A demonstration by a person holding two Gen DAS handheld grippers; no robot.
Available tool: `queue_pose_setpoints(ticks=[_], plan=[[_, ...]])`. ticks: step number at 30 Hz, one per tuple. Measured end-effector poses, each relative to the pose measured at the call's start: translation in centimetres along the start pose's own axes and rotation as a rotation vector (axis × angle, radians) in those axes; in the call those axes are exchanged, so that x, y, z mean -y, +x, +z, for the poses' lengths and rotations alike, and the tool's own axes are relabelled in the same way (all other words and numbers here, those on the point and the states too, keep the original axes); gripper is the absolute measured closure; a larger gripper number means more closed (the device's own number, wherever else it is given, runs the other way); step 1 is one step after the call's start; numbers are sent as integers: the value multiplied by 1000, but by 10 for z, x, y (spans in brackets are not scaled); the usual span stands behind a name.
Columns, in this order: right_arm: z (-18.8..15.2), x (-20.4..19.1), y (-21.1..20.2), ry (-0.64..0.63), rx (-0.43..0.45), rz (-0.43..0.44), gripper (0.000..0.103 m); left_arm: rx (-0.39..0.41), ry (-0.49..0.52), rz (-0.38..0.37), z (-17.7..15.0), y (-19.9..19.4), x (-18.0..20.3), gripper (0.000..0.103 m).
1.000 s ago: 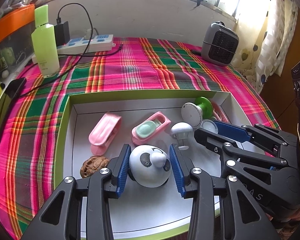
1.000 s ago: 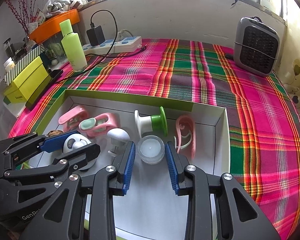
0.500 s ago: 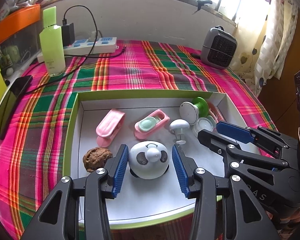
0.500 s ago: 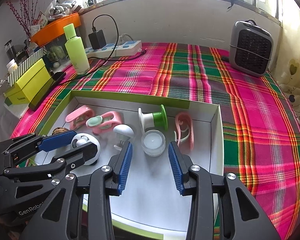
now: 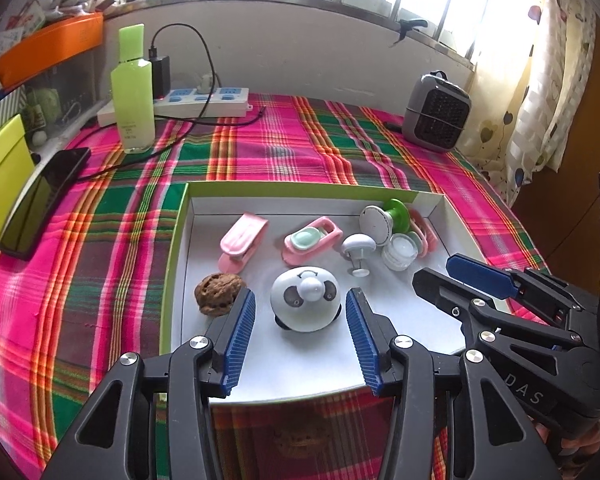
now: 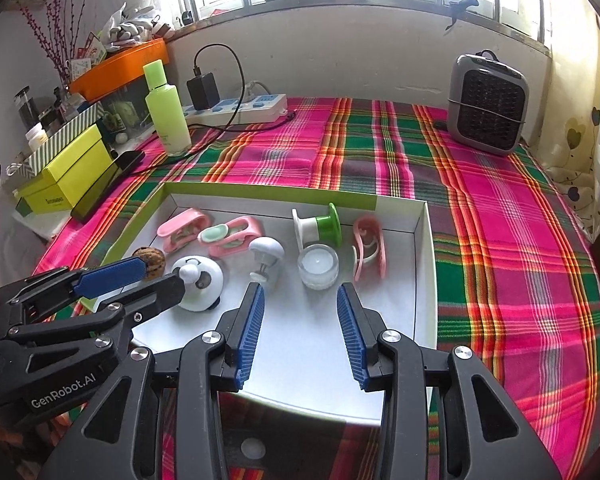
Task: Organize objects
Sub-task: 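Withdraw both open tools from the tray toward the black remote and walnut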
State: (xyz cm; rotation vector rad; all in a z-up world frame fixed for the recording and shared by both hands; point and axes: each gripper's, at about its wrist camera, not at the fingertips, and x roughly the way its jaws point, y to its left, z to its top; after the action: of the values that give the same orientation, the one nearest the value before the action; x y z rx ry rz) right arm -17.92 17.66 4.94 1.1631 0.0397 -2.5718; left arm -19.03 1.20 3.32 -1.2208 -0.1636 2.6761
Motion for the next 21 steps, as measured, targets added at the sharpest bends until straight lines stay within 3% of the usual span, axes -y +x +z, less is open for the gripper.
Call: queue_pose_setpoints(ticks=[21], plan=[[-29,-20,-34,-4,46,-6,63,31,-6,4,-28,-35,-3,57]])
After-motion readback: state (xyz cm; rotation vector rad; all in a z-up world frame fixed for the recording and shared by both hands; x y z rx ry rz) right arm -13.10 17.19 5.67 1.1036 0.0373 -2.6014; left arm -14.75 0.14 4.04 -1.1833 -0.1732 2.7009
